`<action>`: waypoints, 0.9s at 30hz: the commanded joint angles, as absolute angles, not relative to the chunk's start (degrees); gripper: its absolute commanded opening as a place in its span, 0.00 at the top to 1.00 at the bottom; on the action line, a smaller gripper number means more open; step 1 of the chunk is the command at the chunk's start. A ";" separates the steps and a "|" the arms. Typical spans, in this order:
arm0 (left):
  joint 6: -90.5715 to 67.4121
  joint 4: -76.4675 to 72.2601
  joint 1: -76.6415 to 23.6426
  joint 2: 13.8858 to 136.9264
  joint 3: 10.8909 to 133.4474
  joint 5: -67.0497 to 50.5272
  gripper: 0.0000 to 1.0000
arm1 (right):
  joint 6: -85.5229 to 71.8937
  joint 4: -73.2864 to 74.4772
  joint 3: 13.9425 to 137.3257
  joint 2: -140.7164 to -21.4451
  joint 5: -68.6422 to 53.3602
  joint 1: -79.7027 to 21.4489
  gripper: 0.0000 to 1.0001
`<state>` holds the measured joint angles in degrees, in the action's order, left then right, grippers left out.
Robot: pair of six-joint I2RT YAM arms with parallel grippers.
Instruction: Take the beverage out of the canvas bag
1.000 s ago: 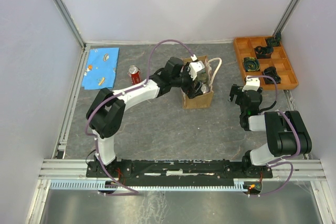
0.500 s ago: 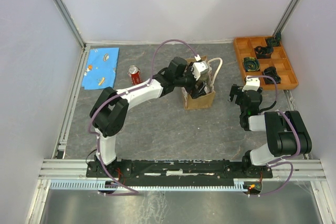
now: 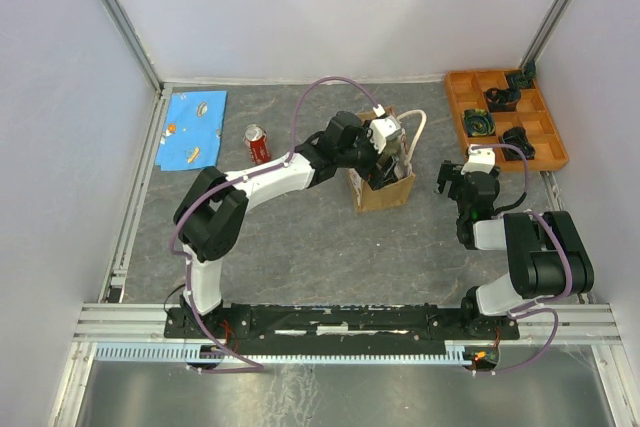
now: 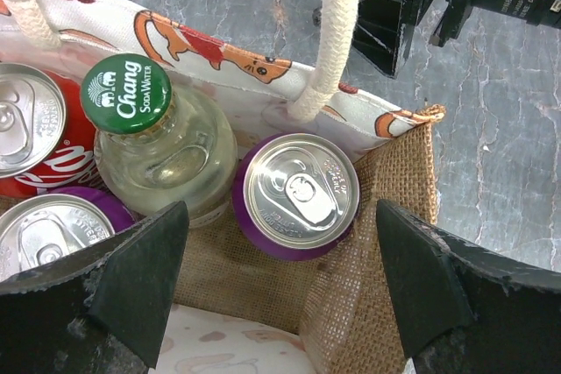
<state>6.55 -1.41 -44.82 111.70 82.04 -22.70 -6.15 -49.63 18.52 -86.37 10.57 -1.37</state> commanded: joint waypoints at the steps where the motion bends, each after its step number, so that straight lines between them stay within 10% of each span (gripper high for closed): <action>1: 2.58 -0.33 -46.49 108.69 82.68 -24.22 0.06 | -5.43 -51.19 19.93 -86.34 10.37 -1.16 0.01; 27: -5.77 -0.72 -46.45 108.61 86.67 -15.60 0.15 | -5.44 -51.18 19.91 -86.37 10.37 -1.17 0.01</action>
